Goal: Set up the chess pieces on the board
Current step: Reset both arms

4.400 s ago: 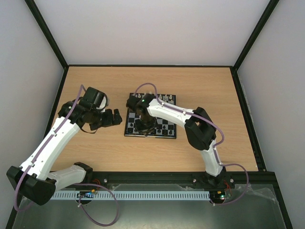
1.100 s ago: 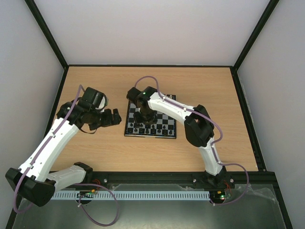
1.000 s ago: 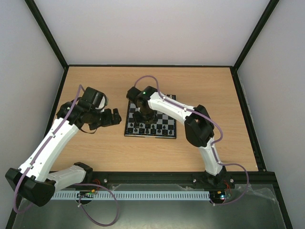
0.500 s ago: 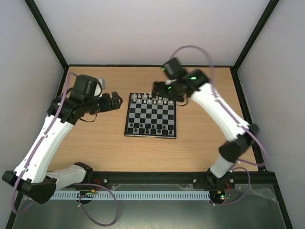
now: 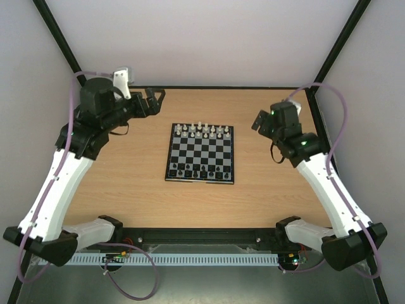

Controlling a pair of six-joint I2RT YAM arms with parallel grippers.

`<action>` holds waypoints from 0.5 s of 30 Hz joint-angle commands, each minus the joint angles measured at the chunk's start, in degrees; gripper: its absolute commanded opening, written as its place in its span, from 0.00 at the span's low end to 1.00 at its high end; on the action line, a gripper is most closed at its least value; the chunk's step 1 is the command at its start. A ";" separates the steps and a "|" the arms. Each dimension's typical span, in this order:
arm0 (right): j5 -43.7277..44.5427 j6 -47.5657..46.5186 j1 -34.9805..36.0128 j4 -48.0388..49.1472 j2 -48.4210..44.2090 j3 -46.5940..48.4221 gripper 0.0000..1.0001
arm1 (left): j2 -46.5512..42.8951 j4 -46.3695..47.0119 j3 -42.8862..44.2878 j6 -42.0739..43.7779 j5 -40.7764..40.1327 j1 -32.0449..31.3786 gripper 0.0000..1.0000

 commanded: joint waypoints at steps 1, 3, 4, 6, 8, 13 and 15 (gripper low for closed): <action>11.08 3.65 -2.16 16.86 -6.12 -15.89 0.98 | 2.54 8.76 0.29 5.89 -4.41 0.51 0.99; 13.55 2.65 -2.43 22.12 -7.36 -21.50 0.99 | 2.23 11.88 -3.71 9.39 -6.06 1.23 0.99; 14.83 1.90 -2.45 23.91 -7.64 -23.85 0.99 | 1.62 13.47 -6.28 10.83 -7.46 1.68 0.99; 16.20 -3.17 -2.45 28.52 -8.46 -28.20 0.99 | 0.24 16.77 -12.58 12.83 -9.90 4.00 0.99; 18.26 -5.49 -2.57 32.48 -9.63 -32.22 0.99 | -1.71 21.68 -20.31 13.92 -9.24 6.91 0.99; 19.57 -10.71 -3.67 42.19 -10.14 -42.43 0.98 | -4.75 32.88 -38.00 15.93 -8.88 13.30 0.99; 20.43 -13.12 -4.41 46.72 -9.47 -46.01 0.99 | -4.31 36.60 -44.03 17.06 -10.24 14.69 0.99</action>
